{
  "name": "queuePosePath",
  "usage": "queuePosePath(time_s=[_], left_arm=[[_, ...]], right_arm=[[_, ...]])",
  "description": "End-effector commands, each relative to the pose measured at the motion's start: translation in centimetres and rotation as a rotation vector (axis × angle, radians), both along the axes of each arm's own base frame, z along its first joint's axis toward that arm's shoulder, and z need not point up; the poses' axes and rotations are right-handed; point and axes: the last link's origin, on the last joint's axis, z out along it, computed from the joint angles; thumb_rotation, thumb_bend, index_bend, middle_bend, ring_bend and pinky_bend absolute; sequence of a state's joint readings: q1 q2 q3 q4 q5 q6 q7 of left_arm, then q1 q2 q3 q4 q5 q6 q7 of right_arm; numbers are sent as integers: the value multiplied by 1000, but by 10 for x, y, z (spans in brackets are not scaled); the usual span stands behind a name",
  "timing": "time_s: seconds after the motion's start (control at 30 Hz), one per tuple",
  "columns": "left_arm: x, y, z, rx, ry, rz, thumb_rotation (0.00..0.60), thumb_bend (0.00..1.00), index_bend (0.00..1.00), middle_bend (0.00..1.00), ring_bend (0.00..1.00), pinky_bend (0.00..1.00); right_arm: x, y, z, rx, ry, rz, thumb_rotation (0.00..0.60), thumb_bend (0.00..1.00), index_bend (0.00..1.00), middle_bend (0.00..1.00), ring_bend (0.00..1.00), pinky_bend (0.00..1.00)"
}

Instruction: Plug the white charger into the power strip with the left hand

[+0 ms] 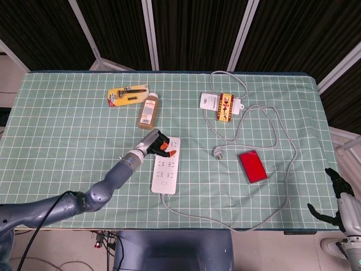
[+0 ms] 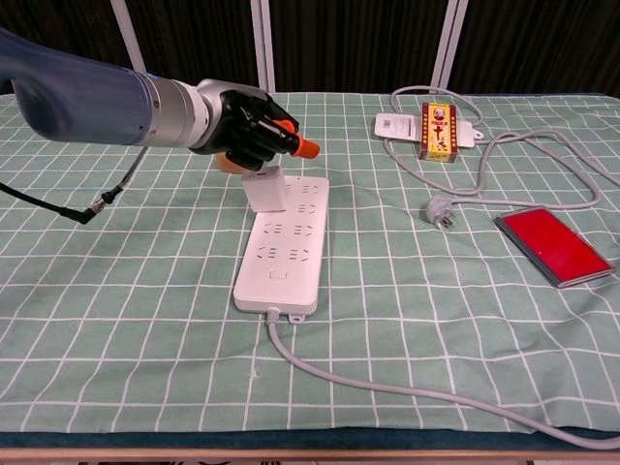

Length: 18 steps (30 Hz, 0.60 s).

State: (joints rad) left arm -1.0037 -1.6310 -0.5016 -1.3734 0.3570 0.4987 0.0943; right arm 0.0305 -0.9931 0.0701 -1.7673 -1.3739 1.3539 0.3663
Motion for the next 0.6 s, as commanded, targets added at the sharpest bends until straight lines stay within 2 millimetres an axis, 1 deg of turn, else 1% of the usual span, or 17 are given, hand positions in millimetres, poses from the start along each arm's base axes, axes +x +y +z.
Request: queuePosePath(time_s=[0.03,0.3,0.6], left_arm=[[2,0,-6,-5,9,-15,600,277,923,1000,1000,1000],[11,0,-18,-11,20,-56,600,277,923,1000,1000,1000],[9,-1,-28,-22,40,-76,600,277,923,1000,1000,1000]], right_arm=[[0,0,0,0,0,0,600,338,0,0,0,0],[0,0,0,1,-3,-3,600,338,0,0,0,0],[-1,0,0,3,-3,-4,600,338,0,0,0,0]])
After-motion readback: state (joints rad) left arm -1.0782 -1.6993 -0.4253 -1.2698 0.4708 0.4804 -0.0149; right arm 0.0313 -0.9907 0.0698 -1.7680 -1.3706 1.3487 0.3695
